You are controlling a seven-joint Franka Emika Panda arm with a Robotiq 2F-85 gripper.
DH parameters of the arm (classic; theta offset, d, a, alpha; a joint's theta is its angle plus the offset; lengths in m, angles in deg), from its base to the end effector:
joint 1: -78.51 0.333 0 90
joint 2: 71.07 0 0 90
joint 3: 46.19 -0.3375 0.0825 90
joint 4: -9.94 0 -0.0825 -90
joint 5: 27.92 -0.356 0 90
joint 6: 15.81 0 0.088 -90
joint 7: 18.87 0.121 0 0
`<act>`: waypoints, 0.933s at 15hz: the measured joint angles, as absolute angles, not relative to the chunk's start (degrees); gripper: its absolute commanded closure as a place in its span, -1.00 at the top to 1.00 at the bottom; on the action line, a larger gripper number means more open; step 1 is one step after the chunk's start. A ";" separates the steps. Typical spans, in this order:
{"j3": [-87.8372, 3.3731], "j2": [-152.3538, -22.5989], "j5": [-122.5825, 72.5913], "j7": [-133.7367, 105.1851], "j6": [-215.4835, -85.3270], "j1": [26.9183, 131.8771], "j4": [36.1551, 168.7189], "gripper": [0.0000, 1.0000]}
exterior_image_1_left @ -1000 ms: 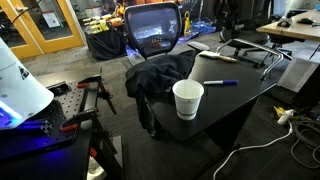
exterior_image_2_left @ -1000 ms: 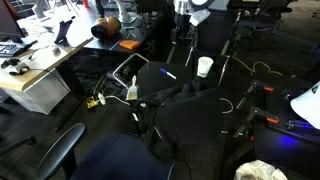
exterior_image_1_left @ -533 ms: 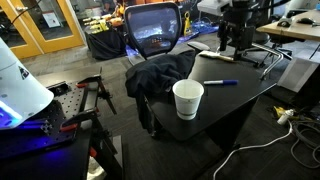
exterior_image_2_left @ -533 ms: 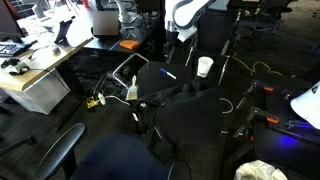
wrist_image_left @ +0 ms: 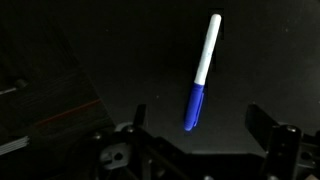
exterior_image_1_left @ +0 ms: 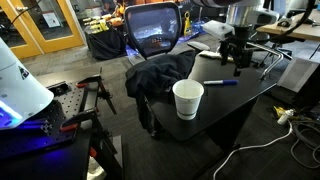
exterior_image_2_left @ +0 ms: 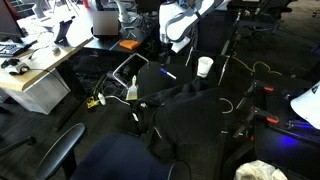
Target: Put the blue pen in the white coffee cup
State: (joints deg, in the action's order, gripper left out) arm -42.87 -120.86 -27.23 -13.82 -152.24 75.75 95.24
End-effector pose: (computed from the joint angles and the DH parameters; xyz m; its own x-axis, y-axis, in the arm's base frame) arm 0.7085 -0.0680 0.1758 0.9862 -0.1631 0.0283 -0.1643 -0.9851 0.0504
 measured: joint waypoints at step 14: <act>-43.71 -129.98 -29.85 -13.97 -148.46 74.15 85.39 0.50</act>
